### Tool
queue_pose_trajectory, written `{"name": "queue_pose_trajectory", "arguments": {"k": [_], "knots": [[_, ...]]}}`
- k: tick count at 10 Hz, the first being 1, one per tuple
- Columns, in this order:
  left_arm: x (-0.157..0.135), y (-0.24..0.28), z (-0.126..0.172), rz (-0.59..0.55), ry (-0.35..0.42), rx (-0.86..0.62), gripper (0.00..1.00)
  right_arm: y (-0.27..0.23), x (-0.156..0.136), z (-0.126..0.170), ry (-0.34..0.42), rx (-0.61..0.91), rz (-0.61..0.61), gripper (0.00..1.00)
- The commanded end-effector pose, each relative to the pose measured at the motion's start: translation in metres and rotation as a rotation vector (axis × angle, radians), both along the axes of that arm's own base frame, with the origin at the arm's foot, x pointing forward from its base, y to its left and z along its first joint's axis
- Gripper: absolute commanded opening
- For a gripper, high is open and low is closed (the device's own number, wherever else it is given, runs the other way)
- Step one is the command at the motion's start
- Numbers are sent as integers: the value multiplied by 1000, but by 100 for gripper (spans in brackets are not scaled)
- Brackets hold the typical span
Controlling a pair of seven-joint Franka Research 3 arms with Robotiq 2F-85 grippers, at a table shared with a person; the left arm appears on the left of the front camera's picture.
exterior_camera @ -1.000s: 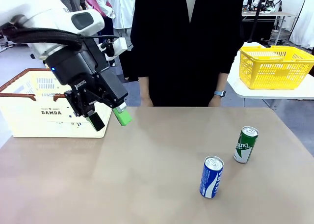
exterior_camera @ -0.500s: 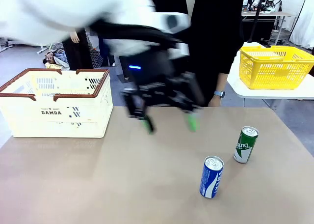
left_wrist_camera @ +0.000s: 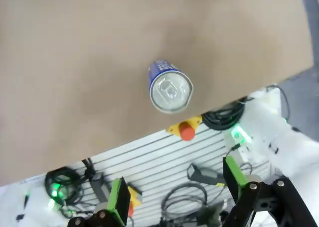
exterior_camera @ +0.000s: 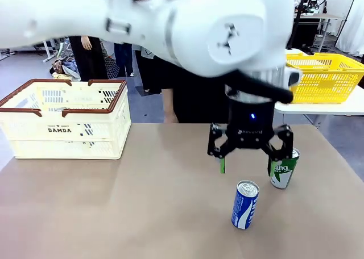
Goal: Place the drinks into the Shopping basket.
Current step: Pick up one drink and place it into the Shopping basket.
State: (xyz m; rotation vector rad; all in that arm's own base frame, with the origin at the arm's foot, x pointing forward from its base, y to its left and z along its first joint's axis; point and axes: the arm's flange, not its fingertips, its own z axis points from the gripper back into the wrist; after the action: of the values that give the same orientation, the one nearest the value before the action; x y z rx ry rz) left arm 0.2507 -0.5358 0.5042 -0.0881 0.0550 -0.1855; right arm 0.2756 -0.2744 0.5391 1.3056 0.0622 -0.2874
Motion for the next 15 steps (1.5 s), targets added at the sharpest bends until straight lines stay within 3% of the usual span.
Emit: {"name": "queue_pose_trajectory", "arguments": {"k": [1, 8, 12, 15], "knots": [[-2, -27, -14, 84, -23, -39, 100, 1, -1, 4, 8, 6, 0, 100], [19, -26, -74, 156, -136, 15, 100, 1, -1, 4, 8, 6, 0, 100], [25, -27, -107, 132, -52, 24, 100, 1, -1, 4, 8, 6, 0, 100], [24, -32, -120, 98, -45, 39, 100, 1, -1, 4, 8, 6, 0, 100]]}}
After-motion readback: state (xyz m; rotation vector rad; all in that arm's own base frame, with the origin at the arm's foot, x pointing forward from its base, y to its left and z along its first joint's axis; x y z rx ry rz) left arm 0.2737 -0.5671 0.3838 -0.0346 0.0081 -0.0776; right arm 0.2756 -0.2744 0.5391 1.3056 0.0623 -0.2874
